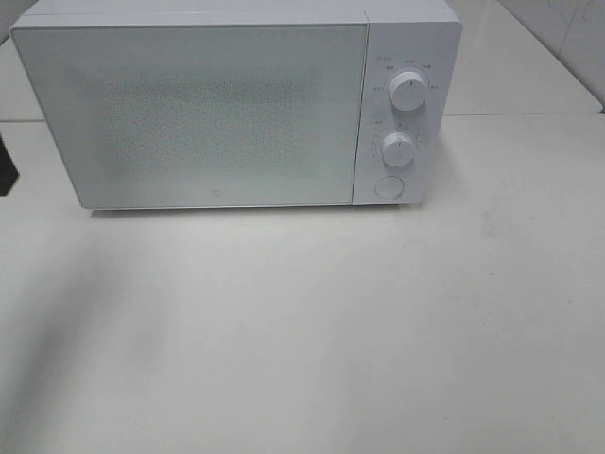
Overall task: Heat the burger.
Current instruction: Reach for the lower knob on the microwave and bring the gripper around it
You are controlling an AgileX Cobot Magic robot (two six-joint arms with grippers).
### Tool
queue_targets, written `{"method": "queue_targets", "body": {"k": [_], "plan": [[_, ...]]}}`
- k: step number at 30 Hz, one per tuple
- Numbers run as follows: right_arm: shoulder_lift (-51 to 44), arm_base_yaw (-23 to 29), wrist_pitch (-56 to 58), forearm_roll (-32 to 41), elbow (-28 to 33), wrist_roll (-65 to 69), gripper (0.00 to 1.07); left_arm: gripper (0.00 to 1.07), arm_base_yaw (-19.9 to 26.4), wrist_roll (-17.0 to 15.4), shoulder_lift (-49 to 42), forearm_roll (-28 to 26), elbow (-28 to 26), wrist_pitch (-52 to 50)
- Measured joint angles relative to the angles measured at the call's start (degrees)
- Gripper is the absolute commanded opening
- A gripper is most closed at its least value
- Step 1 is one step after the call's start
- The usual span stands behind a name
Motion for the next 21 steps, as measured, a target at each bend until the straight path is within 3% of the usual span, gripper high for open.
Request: {"method": "queue_targets", "body": {"k": [5, 11, 19, 21], "plan": [[0.0, 0.0, 0.0, 0.0, 0.0, 0.0, 0.76, 0.98, 4.35, -1.2, -6.53, 0.97, 0.0, 2.01], [0.0, 0.0, 0.0, 0.0, 0.0, 0.0, 0.76, 0.98, 4.81, -1.2, -11.17, 2.12, 0.11, 2.23], [0.0, 0.0, 0.0, 0.0, 0.0, 0.0, 0.76, 0.98, 4.81, -1.2, -22.46, 3.32, 9.22, 1.72], [0.0, 0.0, 0.0, 0.0, 0.0, 0.0, 0.76, 0.98, 4.81, -1.2, -26.59, 3.38, 13.92, 0.63]]}}
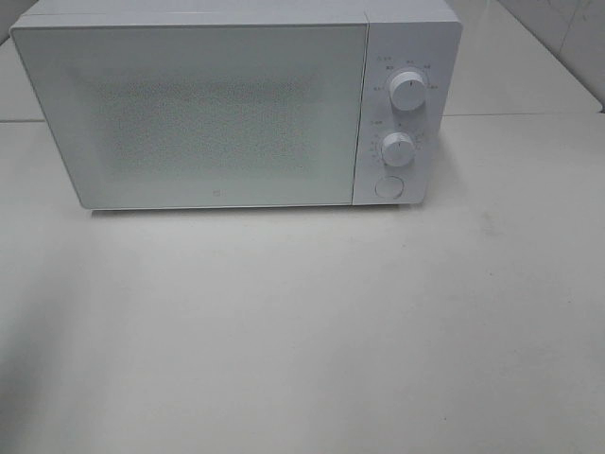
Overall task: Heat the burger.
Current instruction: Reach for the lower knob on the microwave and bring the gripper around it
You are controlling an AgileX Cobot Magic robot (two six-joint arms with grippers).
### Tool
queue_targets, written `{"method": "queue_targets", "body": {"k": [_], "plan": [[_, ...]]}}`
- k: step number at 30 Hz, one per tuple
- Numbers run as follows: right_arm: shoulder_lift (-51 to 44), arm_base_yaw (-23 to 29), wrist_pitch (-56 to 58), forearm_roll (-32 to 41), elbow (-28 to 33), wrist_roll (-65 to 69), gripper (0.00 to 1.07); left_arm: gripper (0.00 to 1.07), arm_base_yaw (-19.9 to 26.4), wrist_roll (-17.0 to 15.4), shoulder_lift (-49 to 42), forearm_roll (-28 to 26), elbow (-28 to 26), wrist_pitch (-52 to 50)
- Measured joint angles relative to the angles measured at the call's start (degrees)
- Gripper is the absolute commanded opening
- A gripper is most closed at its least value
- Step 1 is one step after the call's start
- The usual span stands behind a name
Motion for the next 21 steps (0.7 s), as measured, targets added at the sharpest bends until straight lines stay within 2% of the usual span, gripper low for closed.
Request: {"method": "queue_targets", "body": {"k": [1, 3, 4, 6, 10, 11, 14, 21], "plan": [[0.0, 0.0, 0.0, 0.0, 0.0, 0.0, 0.76, 0.98, 0.0, 0.0, 0.0, 0.0, 0.0, 0.0], [0.0, 0.0, 0.0, 0.0, 0.0, 0.0, 0.76, 0.98, 0.0, 0.17, -6.02, 0.11, 6.93, -1.95], [0.0, 0.0, 0.0, 0.0, 0.0, 0.0, 0.76, 0.98, 0.0, 0.17, -6.02, 0.11, 6.93, -1.95], [0.0, 0.0, 0.0, 0.0, 0.0, 0.0, 0.76, 0.98, 0.0, 0.17, -10.54, 0.23, 11.4, -3.15], [0.0, 0.0, 0.0, 0.0, 0.0, 0.0, 0.76, 0.98, 0.0, 0.17, -14.73, 0.23, 15.13, -4.58], [0.0, 0.0, 0.0, 0.0, 0.0, 0.0, 0.76, 0.98, 0.0, 0.17, -17.7, 0.29, 17.7, -5.21], [0.0, 0.0, 0.0, 0.0, 0.0, 0.0, 0.76, 0.98, 0.0, 0.17, -21.89, 0.34, 20.63, -5.61], [0.0, 0.0, 0.0, 0.0, 0.0, 0.0, 0.76, 0.98, 0.0, 0.17, -32.54, 0.57, 21.37, -5.9]]}}
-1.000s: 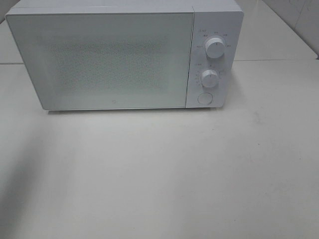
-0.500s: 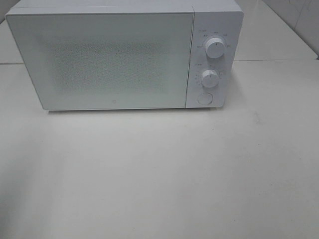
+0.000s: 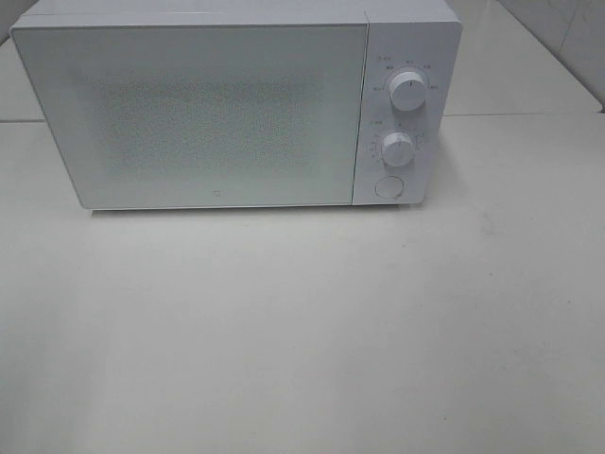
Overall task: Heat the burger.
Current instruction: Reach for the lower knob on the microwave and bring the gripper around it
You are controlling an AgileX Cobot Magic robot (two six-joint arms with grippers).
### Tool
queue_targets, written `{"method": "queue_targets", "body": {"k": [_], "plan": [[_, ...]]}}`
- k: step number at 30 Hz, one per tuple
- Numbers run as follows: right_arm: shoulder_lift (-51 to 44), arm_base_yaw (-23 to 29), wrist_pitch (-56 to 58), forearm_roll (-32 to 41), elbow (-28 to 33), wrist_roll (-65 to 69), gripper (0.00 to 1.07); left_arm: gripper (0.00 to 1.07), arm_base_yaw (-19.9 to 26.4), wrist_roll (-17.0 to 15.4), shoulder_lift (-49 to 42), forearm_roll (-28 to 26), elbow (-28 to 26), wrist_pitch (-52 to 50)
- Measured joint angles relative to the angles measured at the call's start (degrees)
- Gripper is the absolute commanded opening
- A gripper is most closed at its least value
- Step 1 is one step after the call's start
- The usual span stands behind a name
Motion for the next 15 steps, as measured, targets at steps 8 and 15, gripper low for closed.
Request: {"method": "queue_targets", "body": {"k": [8, 15], "plan": [[0.0, 0.0, 0.0, 0.0, 0.0, 0.0, 0.76, 0.98, 0.0, 0.0, -12.32, -3.78, 0.0, -0.17], [0.0, 0.0, -0.06, 0.0, 0.0, 0.0, 0.76, 0.98, 1.32, 0.0, -16.39, -5.67, 0.06, -0.57]]}}
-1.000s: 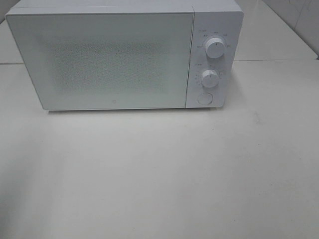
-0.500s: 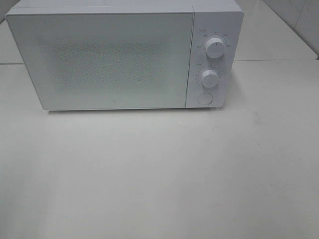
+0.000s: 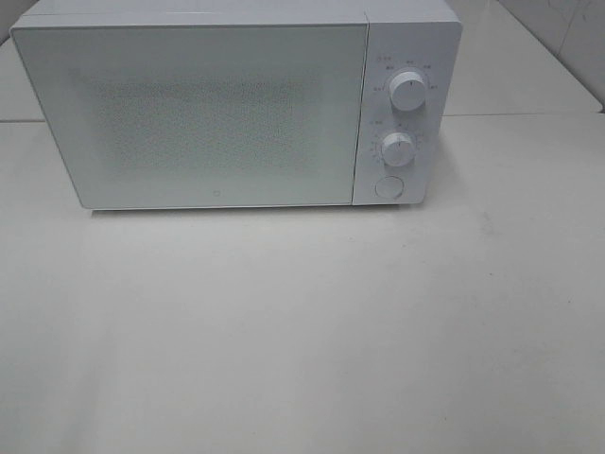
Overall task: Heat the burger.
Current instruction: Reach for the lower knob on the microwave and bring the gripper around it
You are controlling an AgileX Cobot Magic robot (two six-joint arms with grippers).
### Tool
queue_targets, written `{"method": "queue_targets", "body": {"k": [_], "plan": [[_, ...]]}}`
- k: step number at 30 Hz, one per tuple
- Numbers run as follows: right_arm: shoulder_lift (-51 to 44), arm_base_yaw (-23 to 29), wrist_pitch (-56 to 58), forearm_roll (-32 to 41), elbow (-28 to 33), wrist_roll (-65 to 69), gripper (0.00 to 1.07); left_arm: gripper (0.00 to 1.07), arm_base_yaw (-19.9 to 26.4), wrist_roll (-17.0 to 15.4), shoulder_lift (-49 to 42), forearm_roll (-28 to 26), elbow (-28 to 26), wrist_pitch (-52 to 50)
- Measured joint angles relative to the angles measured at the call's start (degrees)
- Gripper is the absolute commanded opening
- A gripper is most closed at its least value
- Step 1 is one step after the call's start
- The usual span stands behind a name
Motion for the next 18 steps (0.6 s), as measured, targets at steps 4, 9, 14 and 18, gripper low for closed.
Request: {"method": "queue_targets", "body": {"k": [4, 9, 14, 18], "plan": [[0.0, 0.0, -0.34, 0.0, 0.0, 0.0, 0.76, 0.98, 2.41, 0.0, -1.83, -0.06, 0.0, -0.11], [0.0, 0.0, -0.34, 0.0, 0.0, 0.0, 0.76, 0.98, 2.75, 0.0, -1.89, -0.06, 0.0, -0.17], [0.0, 0.0, -0.34, 0.0, 0.0, 0.0, 0.76, 0.98, 2.75, 0.0, -1.89, -0.06, 0.0, -0.17], [0.0, 0.0, -0.34, 0.0, 0.0, 0.0, 0.76, 0.98, 2.75, 0.0, -1.89, -0.06, 0.0, -0.17]]}}
